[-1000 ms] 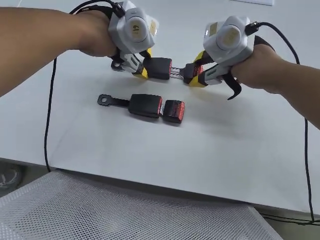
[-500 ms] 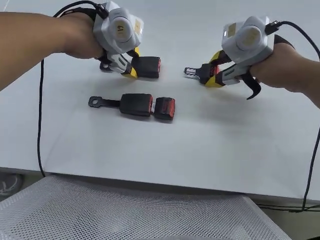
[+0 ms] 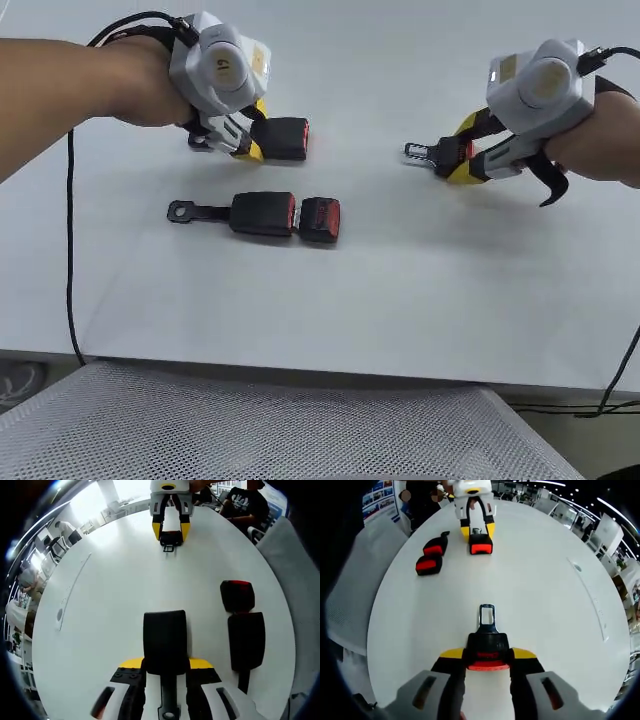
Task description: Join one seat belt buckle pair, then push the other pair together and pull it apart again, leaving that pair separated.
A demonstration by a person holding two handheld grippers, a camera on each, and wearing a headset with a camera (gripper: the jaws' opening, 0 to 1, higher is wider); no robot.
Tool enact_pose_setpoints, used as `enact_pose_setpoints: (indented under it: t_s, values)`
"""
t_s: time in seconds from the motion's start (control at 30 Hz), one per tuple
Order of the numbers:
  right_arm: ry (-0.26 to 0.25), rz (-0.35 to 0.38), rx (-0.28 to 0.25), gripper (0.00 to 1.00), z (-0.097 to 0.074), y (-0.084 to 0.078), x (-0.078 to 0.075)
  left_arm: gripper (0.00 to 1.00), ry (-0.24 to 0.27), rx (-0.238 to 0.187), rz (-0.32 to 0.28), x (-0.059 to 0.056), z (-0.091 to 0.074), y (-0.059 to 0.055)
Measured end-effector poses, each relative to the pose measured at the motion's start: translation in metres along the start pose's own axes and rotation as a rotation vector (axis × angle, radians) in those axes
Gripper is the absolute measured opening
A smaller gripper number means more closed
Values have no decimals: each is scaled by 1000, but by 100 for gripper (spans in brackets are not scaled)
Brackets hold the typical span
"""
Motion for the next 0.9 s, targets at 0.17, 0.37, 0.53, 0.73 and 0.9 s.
enact_pose_setpoints:
  t_s: [0.17,0.37,0.53,0.73,0.9]
  values:
    - [9,3,20,34,1,1,0,31,-5,-9,5,0,1,0]
    - [4,75,17,36,2,-1,-1,32,14,-25,88,-1,0,1]
    - [-26,91,-38,43,-13,6,-3,36,76,-95,-17,-2,-18,5]
    - [-80,116,-89,49,-28,21,12,45,135,-104,-67,-17,-40,-3]
    - [-152,129,-140,55,-44,36,35,48,206,-146,-154,-43,-65,-15]
Point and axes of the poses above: the centre of the closed fingertips' face, and the gripper's own axes: z roughly forward along the fingers, x roughly to its left, y roughly out of its top, the point moved 7 cm from there along -z, roughly backward along the fingers, and after that the axes turned 6 degrees about -x, right-handed, at the moved point
